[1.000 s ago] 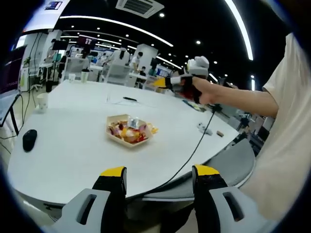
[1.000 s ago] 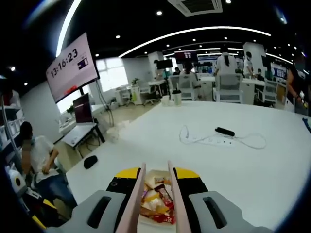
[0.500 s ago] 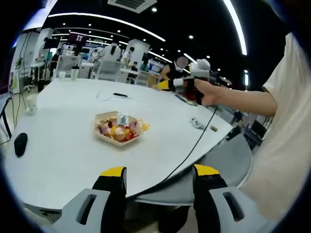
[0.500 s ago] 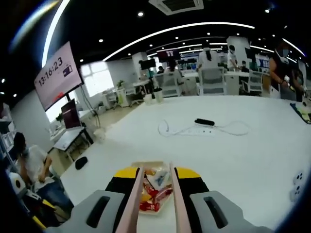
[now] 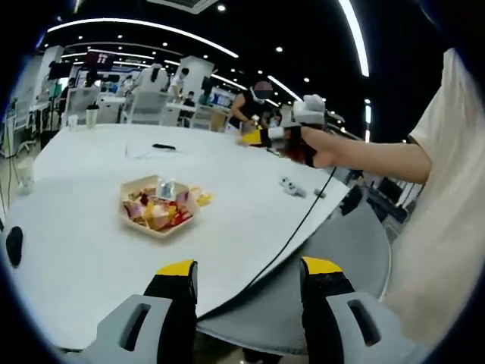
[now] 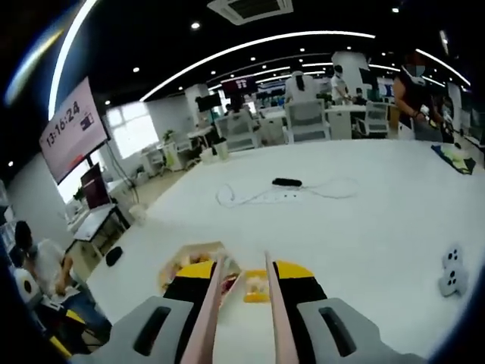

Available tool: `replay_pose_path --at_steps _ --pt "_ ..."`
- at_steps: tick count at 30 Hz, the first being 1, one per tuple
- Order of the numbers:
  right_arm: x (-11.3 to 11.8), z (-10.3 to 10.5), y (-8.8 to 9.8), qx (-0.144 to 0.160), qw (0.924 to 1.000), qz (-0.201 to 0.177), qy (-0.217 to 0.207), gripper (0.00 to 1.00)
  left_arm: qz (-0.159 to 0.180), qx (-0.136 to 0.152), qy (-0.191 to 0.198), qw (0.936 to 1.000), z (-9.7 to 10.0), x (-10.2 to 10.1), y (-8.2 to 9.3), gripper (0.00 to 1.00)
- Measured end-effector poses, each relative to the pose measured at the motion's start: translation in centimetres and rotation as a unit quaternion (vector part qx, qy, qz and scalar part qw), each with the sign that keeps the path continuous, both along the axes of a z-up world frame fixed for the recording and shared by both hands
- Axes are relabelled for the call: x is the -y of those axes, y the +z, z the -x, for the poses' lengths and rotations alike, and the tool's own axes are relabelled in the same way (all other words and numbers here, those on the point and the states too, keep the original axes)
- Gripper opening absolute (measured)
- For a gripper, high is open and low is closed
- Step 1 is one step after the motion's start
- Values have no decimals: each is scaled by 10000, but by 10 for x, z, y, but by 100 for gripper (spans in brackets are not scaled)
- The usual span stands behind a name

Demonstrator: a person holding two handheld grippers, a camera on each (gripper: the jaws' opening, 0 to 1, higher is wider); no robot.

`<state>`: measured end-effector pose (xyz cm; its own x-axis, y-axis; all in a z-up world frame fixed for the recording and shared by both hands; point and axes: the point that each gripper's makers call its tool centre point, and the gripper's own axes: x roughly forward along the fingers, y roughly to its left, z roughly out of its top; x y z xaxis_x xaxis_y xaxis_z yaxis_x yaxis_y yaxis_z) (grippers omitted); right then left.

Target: Place the target food into the container with the food tongs after gripping and lifting it, then release it inside without dropping or visibly crushing the food.

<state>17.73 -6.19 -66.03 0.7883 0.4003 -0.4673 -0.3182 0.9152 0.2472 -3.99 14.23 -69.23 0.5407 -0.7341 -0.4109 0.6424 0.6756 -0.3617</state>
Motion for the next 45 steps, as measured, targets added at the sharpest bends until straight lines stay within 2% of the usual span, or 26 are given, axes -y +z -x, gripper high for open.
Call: replay_pose_path --at_steps 9,13,20,28,35,39,45 --pt "-1 6 -10 -58 10000 -73 22 28 -106 -1 60 9999 -6 -7 0 53" --pt "-6 8 -14 -57 9993 273 252 28 -39 -16 304 9995 -9 -15 1 53" --pt "-20 4 -16 -40 9985 327 435 28 -55 -96 379 9992 -5 -20 -5 53" --pt "-30 -1 -33 -186 9978 353 525 29 -92 -176 478 9987 -3 -31 -7 53" --pt "-36 -9 -56 -365 9964 495 584 29 -153 -357 465 9982 -4 -38 -17 53" --pt "-35 -14 -67 -426 9942 724 671 29 -170 -443 353 9983 -3 -32 -22 53" --pt "-36 -21 -79 -520 9933 746 707 29 -160 -604 180 9979 -1 -22 -31 54"
